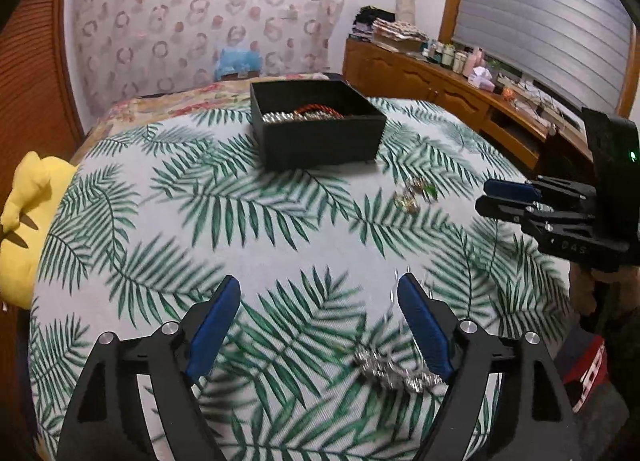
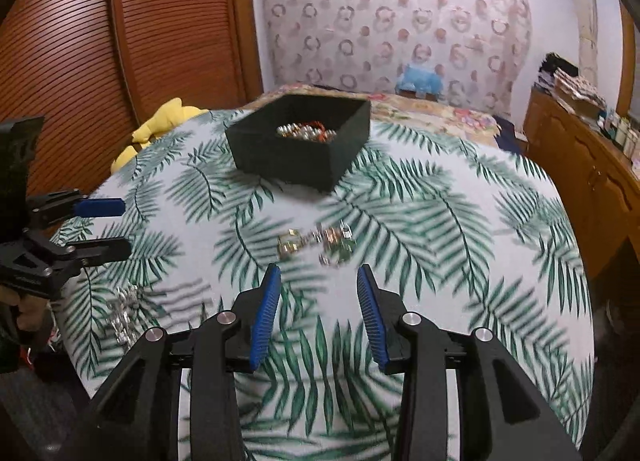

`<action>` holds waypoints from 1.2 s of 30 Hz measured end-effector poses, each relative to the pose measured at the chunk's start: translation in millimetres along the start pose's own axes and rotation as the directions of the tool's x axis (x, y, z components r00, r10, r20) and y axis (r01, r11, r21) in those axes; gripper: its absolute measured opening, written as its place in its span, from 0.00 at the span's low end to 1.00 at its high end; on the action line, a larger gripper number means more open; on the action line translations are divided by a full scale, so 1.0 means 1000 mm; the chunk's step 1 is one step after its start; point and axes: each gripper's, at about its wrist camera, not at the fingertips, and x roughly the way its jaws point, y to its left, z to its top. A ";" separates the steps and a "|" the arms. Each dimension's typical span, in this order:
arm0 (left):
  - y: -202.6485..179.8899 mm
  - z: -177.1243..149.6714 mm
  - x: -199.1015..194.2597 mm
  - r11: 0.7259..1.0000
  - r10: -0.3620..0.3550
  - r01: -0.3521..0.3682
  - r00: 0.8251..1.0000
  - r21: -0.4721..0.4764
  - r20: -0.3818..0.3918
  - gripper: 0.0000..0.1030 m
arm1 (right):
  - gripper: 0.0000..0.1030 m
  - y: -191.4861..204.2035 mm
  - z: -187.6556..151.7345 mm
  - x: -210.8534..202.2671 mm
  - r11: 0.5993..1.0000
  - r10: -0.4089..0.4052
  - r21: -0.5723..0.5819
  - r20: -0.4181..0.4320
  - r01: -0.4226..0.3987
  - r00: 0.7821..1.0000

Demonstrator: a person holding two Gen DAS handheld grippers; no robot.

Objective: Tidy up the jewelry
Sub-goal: 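Withdraw both open tools from the box toward the remaining jewelry, then lower the left tool onto the silver hair comb and close it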

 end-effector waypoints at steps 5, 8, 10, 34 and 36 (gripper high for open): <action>-0.008 -0.015 0.000 1.000 -0.018 0.018 0.999 0.008 -0.029 0.76 | 0.41 -0.003 -0.013 -0.002 0.999 0.001 0.035 -0.017 0.000 1.000; -0.015 -0.021 0.000 0.999 -0.023 0.024 0.999 0.031 -0.043 0.76 | 0.41 -0.001 -0.016 -0.003 1.000 -0.004 0.023 -0.027 0.005 1.000; -0.020 -0.024 0.002 0.998 -0.026 0.029 0.998 0.052 -0.057 0.76 | 0.41 0.000 -0.016 -0.002 1.000 -0.008 0.018 -0.031 0.008 0.999; -0.052 -0.032 0.016 0.980 -0.003 0.030 0.990 0.195 -0.140 0.77 | 0.41 0.007 -0.017 0.011 1.000 0.006 -0.008 -0.066 -0.007 0.998; -0.051 -0.031 0.016 0.981 -0.006 0.032 0.990 0.190 -0.138 0.76 | 0.41 0.008 -0.017 0.011 1.000 0.006 -0.010 -0.066 -0.006 0.998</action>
